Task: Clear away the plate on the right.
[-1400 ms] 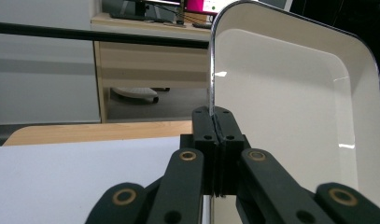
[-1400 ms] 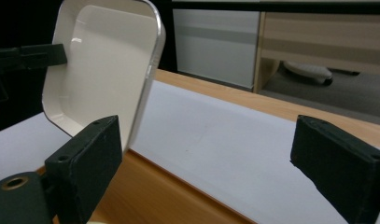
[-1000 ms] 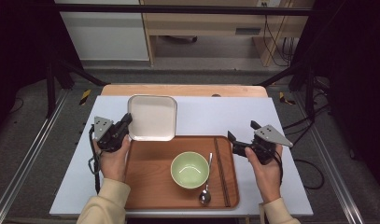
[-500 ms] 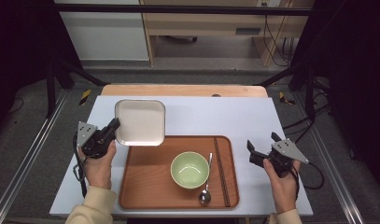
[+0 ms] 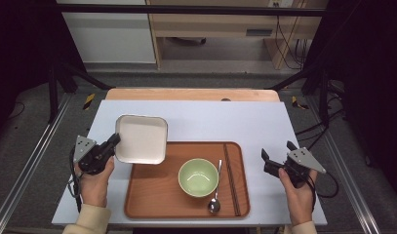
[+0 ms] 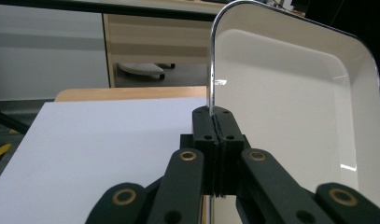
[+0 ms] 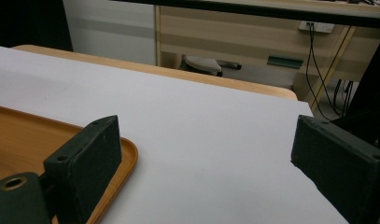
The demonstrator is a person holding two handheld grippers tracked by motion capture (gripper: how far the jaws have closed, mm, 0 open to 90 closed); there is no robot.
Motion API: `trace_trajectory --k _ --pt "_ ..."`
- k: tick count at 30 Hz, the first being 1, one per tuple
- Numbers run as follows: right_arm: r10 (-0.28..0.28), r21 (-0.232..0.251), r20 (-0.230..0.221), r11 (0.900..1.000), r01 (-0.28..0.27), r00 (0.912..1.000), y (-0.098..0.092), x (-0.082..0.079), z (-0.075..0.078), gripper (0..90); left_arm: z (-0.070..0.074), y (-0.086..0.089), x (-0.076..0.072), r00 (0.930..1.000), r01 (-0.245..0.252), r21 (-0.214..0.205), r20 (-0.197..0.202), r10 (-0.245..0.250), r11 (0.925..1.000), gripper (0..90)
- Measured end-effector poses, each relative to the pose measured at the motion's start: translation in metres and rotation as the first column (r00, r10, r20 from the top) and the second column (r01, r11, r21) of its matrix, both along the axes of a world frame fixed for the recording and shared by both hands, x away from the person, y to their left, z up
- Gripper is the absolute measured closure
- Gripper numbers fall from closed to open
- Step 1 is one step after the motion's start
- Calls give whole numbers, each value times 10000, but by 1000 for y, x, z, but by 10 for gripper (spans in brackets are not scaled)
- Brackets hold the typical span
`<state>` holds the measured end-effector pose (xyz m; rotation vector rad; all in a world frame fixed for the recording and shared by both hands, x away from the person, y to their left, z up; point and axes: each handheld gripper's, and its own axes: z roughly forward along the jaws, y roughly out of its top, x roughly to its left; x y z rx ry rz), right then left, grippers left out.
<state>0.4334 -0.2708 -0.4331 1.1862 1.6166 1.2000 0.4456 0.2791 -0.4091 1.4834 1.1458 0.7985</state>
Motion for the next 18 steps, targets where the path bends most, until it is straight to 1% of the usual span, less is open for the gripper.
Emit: trace_trajectory --k 3,6,7,8,9,10,11,12,14,18 --pt "-23 46 -15 10000 23 10000 -1 -2 0 85 -3 1 -5 9994 297 316 -186 -291 9991 892" --pt "-14 133 -60 9999 15 10000 -2 -3 0 83 -5 3 -9 9985 447 456 -339 -432 9980 892" --pt "-12 108 -62 9999 12 10000 -2 -3 0 83 -5 3 -9 9975 588 641 -423 -561 9962 892" --pt "-3 71 -52 10000 3 10000 -2 -2 0 83 -6 2 -11 9967 663 916 -522 -617 9936 892" --pt "4 79 -49 10000 -4 10000 -2 -3 0 83 -6 1 -11 9959 784 1092 -544 -728 9909 892" --pt "8 96 -43 10000 -8 10000 -2 -3 0 83 -7 0 -12 9950 863 1170 -610 -796 9894 892" --pt "2 181 -78 9998 0 10000 -2 -4 1 83 -8 -1 -12 9939 949 1177 -679 -874 9885 892" --pt "-10 167 -79 9999 11 10000 -2 -4 1 84 -9 -2 -13 9928 1024 1172 -740 -941 9878 892" --pt "-3 157 -106 9999 5 9999 -3 -4 0 83 -10 -3 -14 9909 1129 1330 -877 -1017 9847 892" --pt "-5 202 -120 9998 7 9999 -3 -4 0 84 -16 -5 -11 9881 1217 1383 -1109 -1067 9829 892"
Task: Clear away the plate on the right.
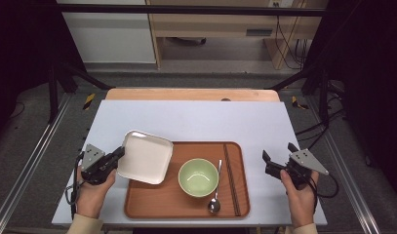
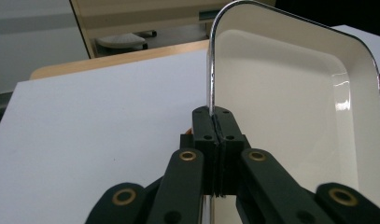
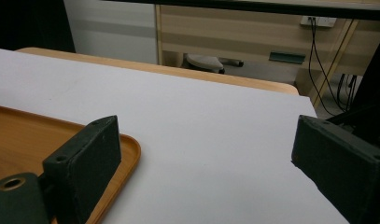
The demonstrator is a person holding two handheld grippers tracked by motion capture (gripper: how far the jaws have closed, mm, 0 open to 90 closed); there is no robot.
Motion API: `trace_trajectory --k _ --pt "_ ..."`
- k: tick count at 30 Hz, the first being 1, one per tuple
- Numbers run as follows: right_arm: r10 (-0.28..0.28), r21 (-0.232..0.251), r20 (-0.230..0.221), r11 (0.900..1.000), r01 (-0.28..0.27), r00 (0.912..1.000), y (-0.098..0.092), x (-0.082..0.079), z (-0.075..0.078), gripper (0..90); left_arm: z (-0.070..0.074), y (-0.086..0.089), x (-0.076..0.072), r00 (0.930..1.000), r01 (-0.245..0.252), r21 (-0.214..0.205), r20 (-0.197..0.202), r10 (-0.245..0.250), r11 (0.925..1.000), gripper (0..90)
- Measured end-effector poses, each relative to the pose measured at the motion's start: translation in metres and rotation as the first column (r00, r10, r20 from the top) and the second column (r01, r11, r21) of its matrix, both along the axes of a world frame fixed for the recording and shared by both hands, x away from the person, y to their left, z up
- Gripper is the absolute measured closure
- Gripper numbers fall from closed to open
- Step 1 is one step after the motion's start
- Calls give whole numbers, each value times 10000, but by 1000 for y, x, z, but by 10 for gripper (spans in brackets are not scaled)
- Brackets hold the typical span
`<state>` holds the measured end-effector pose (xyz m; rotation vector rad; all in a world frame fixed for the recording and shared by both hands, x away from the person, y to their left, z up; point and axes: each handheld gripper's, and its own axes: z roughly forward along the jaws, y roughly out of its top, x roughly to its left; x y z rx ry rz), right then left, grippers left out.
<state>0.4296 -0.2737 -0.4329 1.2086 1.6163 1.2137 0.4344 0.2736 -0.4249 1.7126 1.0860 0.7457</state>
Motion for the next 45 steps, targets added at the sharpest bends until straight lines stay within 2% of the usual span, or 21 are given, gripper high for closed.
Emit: trace_trajectory --k 5,7,9,11,16,23,29,40,45 --pt "-13 22 -77 10000 13 10000 0 2 -1 84 -11 -2 7 9979 298 -318 -568 -315 9991 892" --pt "-3 19 -101 10000 3 9999 1 2 -1 84 -14 -4 9 9969 335 -325 -698 -357 9989 892" --pt "10 42 -86 10000 -9 10000 0 2 -1 84 -17 -5 11 9959 332 -597 -823 -381 9977 891" --pt "2 91 -134 10000 0 9999 0 2 -1 84 -18 -7 14 9947 402 -610 -924 -457 9973 891" --pt "4 119 -271 9999 0 9996 0 3 -2 84 -25 -12 24 9831 721 -1089 -1601 -891 9914 889" --pt "-156 214 -737 9996 173 9972 -1 4 -5 86 -35 -21 36 9662 905 -739 -2352 -1056 9931 882" --pt "-232 373 -1010 9989 271 9946 -5 6 -7 87 -38 -24 40 9623 932 -670 -2500 -1071 9934 883" --pt "-133 373 -1146 9991 177 9933 -4 7 -8 87 -42 -28 42 9573 1065 -588 -2638 -1183 9926 878" --pt "-97 465 -1188 9988 153 9929 -5 8 -9 87 -44 -31 42 9515 1121 -558 -2820 -1233 9921 875"
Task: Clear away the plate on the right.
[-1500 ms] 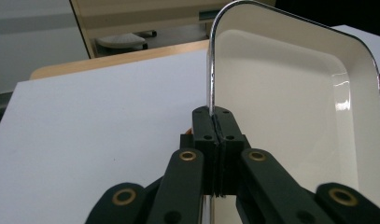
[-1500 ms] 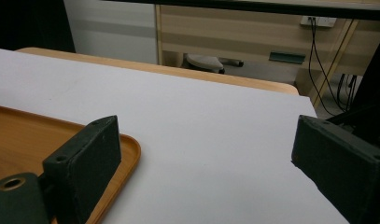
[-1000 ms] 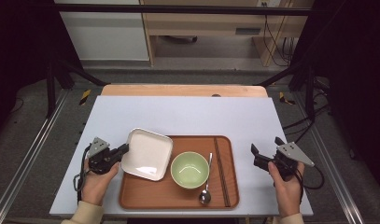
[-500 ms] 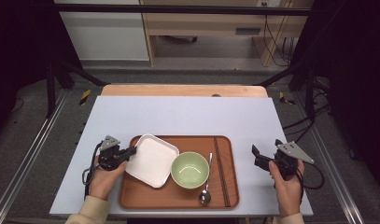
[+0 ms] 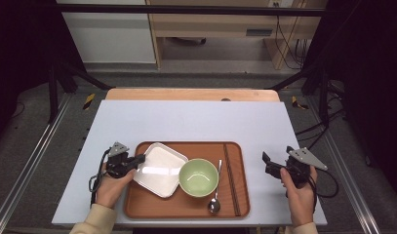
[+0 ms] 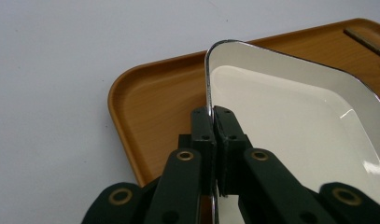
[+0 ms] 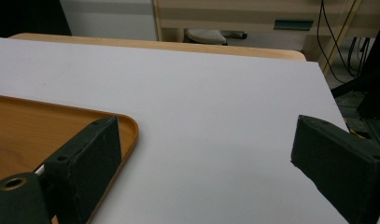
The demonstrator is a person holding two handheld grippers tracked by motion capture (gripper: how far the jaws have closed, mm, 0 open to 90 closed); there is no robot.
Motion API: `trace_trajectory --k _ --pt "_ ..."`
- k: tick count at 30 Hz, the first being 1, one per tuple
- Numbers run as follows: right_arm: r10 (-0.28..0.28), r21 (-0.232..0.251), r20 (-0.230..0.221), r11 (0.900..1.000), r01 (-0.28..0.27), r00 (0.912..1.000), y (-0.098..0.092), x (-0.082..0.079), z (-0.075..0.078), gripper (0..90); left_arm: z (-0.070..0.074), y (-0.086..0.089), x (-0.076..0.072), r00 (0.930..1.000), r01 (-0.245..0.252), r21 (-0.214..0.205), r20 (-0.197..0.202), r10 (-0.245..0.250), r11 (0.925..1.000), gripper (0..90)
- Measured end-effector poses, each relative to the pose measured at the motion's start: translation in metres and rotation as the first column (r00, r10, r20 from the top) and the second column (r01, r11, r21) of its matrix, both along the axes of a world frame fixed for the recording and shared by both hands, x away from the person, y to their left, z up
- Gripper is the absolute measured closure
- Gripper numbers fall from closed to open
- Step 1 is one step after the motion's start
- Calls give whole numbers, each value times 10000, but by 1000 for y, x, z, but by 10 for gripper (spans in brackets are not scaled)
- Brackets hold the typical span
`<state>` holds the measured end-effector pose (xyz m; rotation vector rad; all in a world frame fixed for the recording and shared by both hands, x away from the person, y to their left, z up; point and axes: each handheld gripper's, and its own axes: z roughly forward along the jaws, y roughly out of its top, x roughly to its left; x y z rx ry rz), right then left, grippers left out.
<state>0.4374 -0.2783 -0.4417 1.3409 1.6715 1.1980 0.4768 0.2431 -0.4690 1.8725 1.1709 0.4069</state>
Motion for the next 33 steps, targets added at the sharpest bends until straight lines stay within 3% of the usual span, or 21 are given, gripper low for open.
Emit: trace_trajectory --k 9,14,16,18,21,23,27,33 --pt "-12 70 -65 10000 13 10000 0 0 0 87 -5 -3 2 9999 89 110 -85 -88 9999 864" --pt "16 17 -55 10000 -16 10000 0 1 -1 86 1 -2 -2 9965 -71 245 833 50 9997 729" --pt "26 -16 -69 10000 -26 10000 0 1 -1 85 3 -1 -4 9925 -121 487 1219 60 9987 666" --pt "77 31 -50 10000 -77 10000 1 1 -1 81 7 0 -7 9862 -104 465 1655 25 9989 630" --pt "116 -46 -34 9999 -116 9999 2 2 -2 78 11 -3 -11 9706 -28 554 2404 -106 9985 543" --pt "103 -31 -51 9999 -103 9999 3 3 -2 77 16 -5 -12 9679 320 700 2468 -484 9970 474" --pt "120 -149 -38 9998 -120 9999 4 3 -2 76 22 -5 -17 9573 635 321 2803 -700 9975 332" --pt "132 -133 20 9998 -131 9999 7 4 -2 74 32 7 -25 9380 475 -332 3451 -332 9983 166"
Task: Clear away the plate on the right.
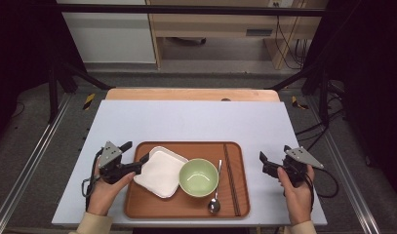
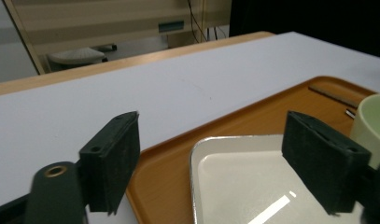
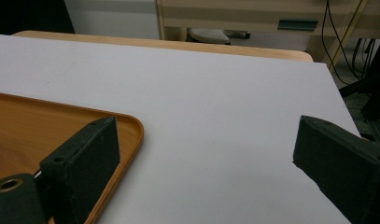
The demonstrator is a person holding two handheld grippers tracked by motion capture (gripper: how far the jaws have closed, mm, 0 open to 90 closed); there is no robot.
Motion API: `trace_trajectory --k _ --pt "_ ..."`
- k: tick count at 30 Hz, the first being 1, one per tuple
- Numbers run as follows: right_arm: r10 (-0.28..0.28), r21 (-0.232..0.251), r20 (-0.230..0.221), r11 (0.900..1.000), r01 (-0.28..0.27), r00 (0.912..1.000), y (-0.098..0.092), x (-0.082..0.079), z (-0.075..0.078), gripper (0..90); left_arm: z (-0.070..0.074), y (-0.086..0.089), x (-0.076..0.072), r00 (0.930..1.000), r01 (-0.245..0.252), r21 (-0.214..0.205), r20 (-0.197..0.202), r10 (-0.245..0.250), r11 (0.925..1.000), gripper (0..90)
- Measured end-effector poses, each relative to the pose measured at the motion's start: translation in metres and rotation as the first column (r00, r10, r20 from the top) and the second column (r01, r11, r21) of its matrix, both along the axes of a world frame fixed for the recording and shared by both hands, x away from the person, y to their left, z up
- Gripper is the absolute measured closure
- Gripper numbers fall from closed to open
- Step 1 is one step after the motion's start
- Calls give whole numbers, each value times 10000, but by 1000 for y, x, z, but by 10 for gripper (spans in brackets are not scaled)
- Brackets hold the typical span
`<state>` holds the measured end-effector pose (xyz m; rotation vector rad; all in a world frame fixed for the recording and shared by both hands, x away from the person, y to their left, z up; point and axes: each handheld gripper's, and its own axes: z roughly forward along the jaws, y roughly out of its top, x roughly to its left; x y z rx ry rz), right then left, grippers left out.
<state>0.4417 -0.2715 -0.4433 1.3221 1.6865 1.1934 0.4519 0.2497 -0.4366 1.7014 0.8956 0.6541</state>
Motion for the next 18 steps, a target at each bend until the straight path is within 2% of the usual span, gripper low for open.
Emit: trace_trajectory --k 4,11,15,18 --pt "131 -123 32 9998 -130 9999 2 0 0 72 5 10 -3 9984 128 27 558 -129 9999 93" --pt "135 -44 165 9999 -134 9998 1 0 1 68 11 26 -6 9946 461 -177 939 -443 9988 47" --pt "243 -22 138 9997 -243 9996 2 0 1 60 16 37 -7 9922 525 -105 1139 -510 9986 39" --pt "337 33 133 9994 -338 9993 4 0 1 54 18 47 -9 9908 516 -221 1267 -484 9984 36"
